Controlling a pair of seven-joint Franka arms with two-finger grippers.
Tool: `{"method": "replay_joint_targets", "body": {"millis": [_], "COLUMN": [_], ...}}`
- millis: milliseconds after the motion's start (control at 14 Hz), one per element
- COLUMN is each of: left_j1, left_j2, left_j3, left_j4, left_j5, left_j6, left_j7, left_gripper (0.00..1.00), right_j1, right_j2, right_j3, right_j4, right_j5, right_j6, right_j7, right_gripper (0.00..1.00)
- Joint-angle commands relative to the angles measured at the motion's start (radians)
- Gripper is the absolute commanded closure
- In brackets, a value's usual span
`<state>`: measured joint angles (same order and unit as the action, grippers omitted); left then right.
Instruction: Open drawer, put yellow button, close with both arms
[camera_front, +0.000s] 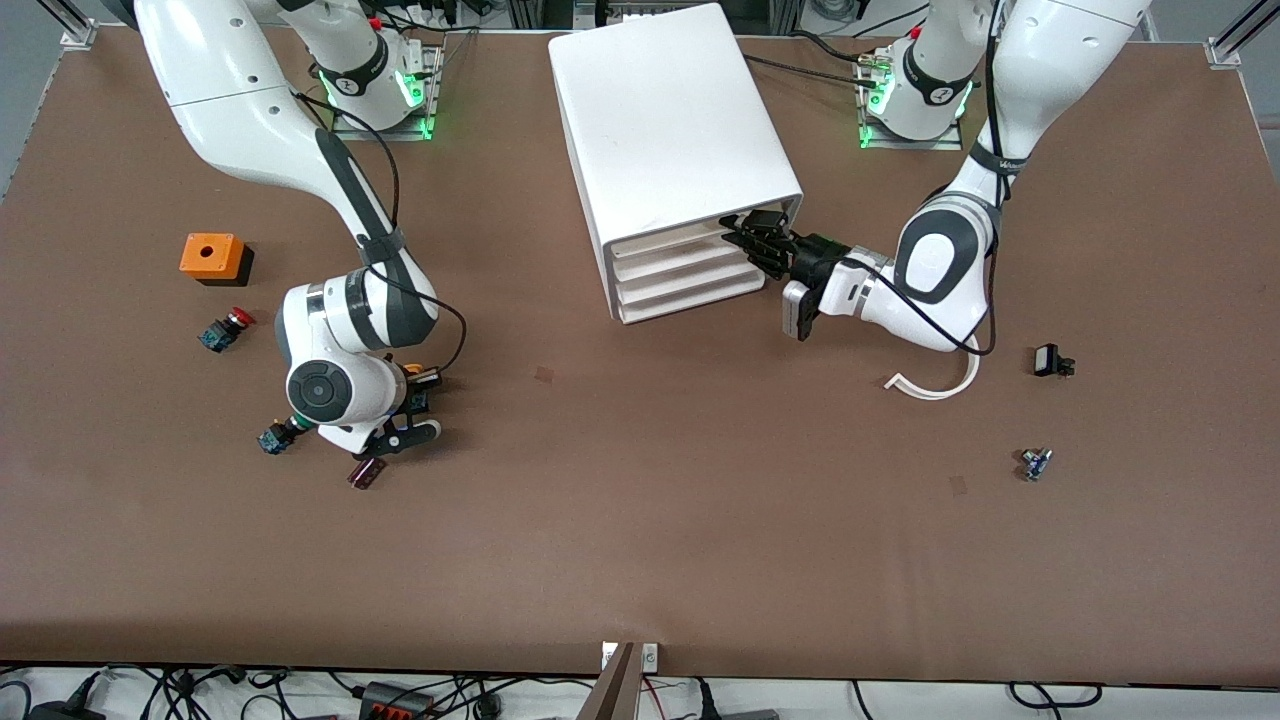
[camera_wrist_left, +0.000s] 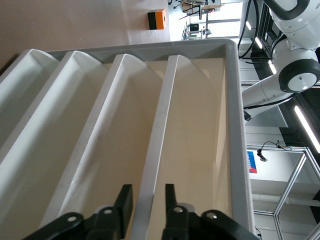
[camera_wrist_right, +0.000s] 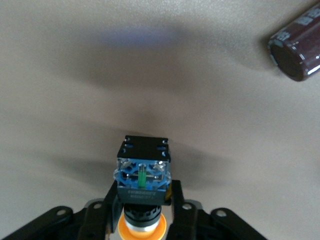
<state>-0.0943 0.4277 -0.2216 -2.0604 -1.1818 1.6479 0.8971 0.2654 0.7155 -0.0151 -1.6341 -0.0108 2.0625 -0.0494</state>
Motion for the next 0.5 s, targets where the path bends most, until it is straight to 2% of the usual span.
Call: {"method": "replay_joint_targets", "body": {"millis": [0,214,429], "left_j1": [-0.007,-0.001,0.005], "left_j2": [0.005,0.037,0.103], "left_j3": [0.001,0.005,0.031], "left_j4": [0.005,0.061,0.165], "left_j5": [-0.021,-0.007,0.019], "left_j6": [0.003,0.004,0.003], "left_j7": [0.028,0.016,0.011], "left_gripper": [0.94,0.98,0.98], "right_j1": [-0.002,-0.003,0.000], "right_j2": [-0.001,-0.019,-0.064], "right_j3": [0.006,0.006,0.007], "right_j4": [0.020,0.065,0.109], "right_j5": [0.011,0.011,0.011], "right_j6": [-0.010,-0.019,-0.022], "right_j7": [0.002,-0.017,-0.015], "right_gripper": [0.94,1.00,1.00]}}
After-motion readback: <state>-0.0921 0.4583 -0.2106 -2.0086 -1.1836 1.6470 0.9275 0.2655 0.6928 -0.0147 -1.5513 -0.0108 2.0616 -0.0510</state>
